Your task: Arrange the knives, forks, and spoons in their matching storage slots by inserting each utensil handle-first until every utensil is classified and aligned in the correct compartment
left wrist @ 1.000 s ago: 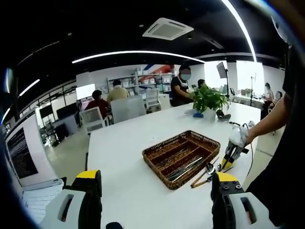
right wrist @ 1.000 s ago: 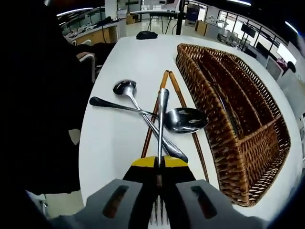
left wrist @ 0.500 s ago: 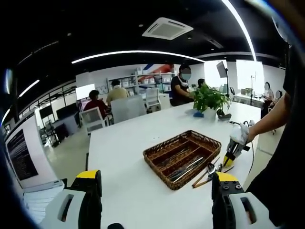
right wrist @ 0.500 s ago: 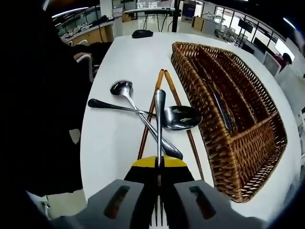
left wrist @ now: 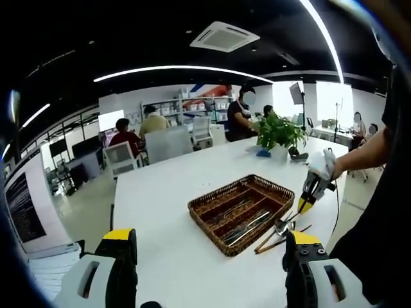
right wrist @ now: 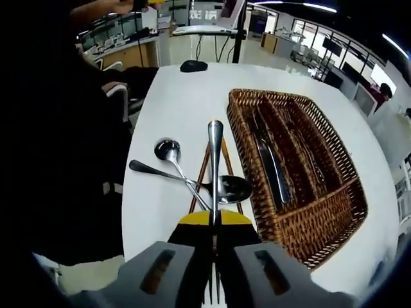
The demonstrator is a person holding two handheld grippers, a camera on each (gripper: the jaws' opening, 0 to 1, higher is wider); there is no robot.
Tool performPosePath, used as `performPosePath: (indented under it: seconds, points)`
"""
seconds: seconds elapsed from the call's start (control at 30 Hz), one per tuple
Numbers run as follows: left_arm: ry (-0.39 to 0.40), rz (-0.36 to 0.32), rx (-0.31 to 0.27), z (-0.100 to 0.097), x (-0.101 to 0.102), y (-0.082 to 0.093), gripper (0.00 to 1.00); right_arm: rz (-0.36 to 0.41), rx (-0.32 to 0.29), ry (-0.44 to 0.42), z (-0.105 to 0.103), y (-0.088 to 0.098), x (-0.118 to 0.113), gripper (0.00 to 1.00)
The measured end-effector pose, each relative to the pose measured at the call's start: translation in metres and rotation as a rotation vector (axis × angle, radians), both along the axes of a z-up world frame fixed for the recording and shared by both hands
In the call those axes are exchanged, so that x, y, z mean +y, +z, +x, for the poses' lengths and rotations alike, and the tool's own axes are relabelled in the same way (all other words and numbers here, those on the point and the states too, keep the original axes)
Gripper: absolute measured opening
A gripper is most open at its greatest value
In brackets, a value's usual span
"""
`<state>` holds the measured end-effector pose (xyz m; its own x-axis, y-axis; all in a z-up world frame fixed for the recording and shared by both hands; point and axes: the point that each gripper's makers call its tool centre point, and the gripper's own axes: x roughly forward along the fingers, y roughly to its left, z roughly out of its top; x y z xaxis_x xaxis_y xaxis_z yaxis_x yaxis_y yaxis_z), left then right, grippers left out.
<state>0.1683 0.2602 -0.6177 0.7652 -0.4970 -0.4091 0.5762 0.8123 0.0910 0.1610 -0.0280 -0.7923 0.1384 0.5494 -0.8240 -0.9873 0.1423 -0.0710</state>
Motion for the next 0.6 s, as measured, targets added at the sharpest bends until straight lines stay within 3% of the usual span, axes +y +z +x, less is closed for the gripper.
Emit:
performPosePath:
  seconds: [0.2,0.47,0.6]
  points:
    - [-0.012,-0.006,-0.013,-0.002,-0.008,0.004,1.00,0.034,-0.041,0.024,0.005,0.042,0.009,0.00]
    - [-0.019,-0.018,-0.016,-0.001,-0.014,0.007,1.00,0.040,-0.087,0.044,0.010,0.076,0.015,0.00]
    - [-0.024,-0.029,-0.013,-0.001,-0.017,0.008,1.00,0.025,-0.077,0.047,0.009,0.089,0.018,0.00]
